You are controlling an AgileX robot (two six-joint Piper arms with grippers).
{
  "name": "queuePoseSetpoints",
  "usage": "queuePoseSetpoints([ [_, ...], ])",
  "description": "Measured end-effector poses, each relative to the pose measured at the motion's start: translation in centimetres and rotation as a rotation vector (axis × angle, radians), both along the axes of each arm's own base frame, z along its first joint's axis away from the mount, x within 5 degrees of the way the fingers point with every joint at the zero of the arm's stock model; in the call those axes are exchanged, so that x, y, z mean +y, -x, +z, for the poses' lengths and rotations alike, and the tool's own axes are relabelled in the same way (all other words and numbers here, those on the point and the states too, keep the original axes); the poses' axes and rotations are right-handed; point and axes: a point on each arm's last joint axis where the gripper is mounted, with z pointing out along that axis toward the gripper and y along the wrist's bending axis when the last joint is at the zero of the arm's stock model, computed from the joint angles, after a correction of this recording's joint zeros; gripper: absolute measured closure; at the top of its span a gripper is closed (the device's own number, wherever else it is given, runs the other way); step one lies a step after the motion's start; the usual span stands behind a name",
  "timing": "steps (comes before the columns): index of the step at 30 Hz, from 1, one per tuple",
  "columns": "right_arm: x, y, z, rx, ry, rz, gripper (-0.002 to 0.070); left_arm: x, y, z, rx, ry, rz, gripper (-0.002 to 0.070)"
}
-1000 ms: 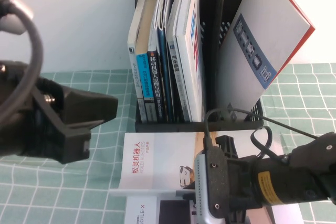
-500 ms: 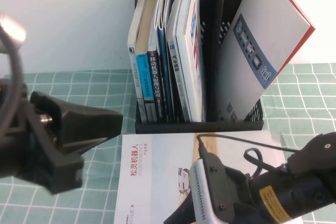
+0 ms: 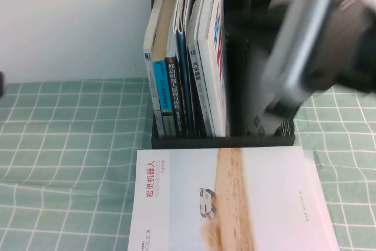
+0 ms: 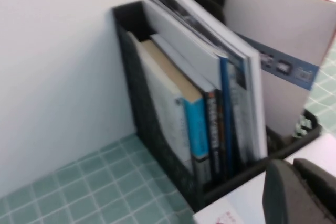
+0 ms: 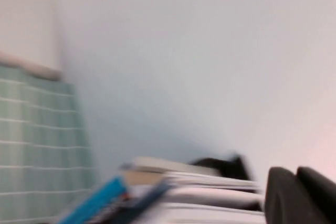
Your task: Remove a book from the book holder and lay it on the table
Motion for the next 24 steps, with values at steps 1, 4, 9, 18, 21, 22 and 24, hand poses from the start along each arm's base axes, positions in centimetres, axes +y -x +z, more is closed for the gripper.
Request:
queuePoseSetpoints([
  [1, -1.1, 0.3, 1.5, -0.059, -0.026, -0.068, 0.0652, 0.4, 0.3, 0.1, -0.014, -0.005, 0.017, 0.0676],
  [4, -4.8, 1.1, 4.4, -0.183, -0.093, -0.319, 0.0669, 1.2, 1.4, -0.1, -0.032, 0.022, 0.042, 0.0676],
  [9, -11.8, 3.0, 5.0, -0.114, -0.062, -0.806, 0.0676, 2.0, 2.8, -3.3, -0.031, 0.047, 0.051, 0.0676],
  [18, -17.2, 9.5, 1.9, 0.371, 0.171, -0.88, 0.0678, 2.2, 3.4, -12.3, -0.035, 0.187, 0.073, 0.0676],
  [21, -18.9, 13.2, 2.4, 0.413, 0.017, -0.749, 0.0678, 2.2, 3.4, -15.4, -0.076, 0.208, 0.064, 0.0676],
  [22, -19.5, 14.5, 2.5, 0.412, -0.037, -0.704, 0.0678, 2.1, 3.4, -16.3, -0.095, 0.219, 0.06, 0.0676],
  [24, -20.6, 16.5, 2.0, 0.405, -0.124, -0.629, 0.0678, 2.1, 3.3, -17.7, -0.141, 0.22, 0.049, 0.0676],
])
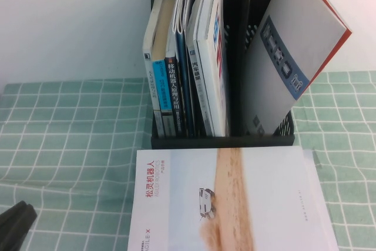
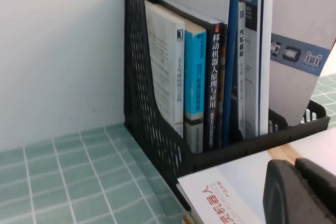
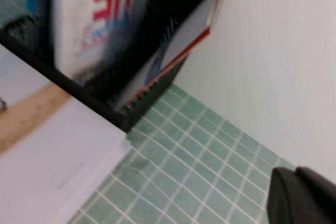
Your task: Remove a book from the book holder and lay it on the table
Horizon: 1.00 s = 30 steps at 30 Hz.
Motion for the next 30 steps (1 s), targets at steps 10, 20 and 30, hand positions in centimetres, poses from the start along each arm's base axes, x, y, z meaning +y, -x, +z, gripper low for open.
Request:
queuePoseSetpoints([
  [10, 0.8, 1.7, -11.0, -0.005, -0.146, 0.174, 0.0678, -0.2, -0.2, -0.9, -0.109, -0.019, -0.011, 0.0676],
  [20, 3.0, 0.1, -16.0, -0.097, -0.192, 0.25, 0.0678, -0.2, -0.1, -0.6, -0.143, -0.007, -0.014, 0.0676],
  [30, 3.1, 0.0, -17.0, -0.061, -0.169, 0.244, 0.0678, -0.2, -0.1, -0.6, -0.144, -0.009, -0.014, 0.0676],
])
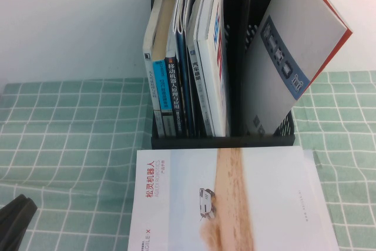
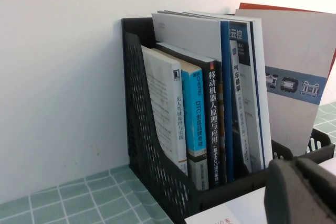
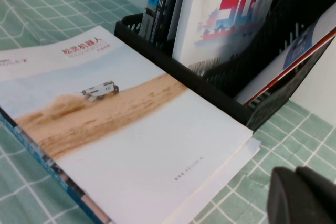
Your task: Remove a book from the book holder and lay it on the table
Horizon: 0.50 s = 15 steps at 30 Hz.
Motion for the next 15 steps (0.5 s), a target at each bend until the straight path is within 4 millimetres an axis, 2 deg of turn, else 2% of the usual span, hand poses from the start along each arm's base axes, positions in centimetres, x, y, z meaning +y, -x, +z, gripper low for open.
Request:
queuePoseSetpoints([
  [11, 0.01, -0.02, -0.23, 0.008, 0.006, -0.001, 0.0678, 0.06, 0.03, -0.1, -0.001, -0.023, 0.006, 0.0676],
  [15, 0.01, -0.02, -0.23, 0.008, 0.006, -0.001, 0.0678, 0.95, 0.33, -0.79, 0.043, -0.059, 0.101, 0.0676],
])
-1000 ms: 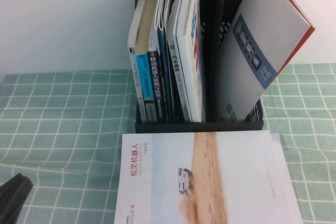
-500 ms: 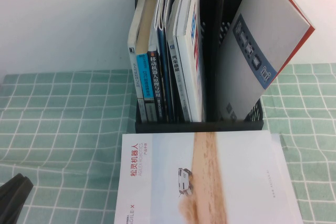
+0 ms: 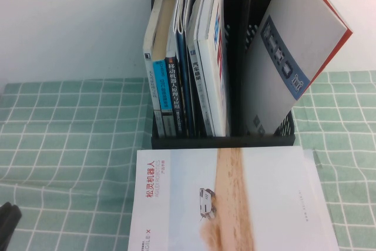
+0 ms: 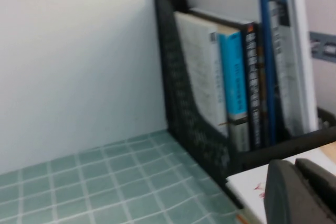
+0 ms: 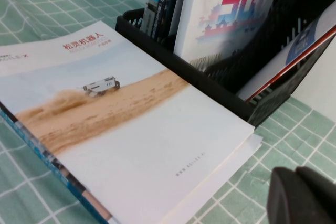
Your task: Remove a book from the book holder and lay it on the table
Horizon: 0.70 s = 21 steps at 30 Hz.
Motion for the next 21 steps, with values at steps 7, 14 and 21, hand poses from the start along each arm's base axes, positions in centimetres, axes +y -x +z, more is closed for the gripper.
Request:
queuePoseSetpoints([
  [7, 0.0, 0.0, 0.0, 0.0, 0.0, 0.0, 0.0678, 1.7, 0.5, -1.5, 0.031, 0.016, 0.255, 0.0676],
  [14, 0.0, 0.0, -0.1, 0.004, 0.001, 0.0, 0.0678, 2.2, 0.1, -4.6, 0.124, 0.099, 0.377, 0.0676],
  [21, 0.0, 0.0, -0.1, 0.004, 0.001, 0.0, 0.0678, 1.9, 0.4, -6.7, 0.325, 0.131, 0.375, 0.0676],
])
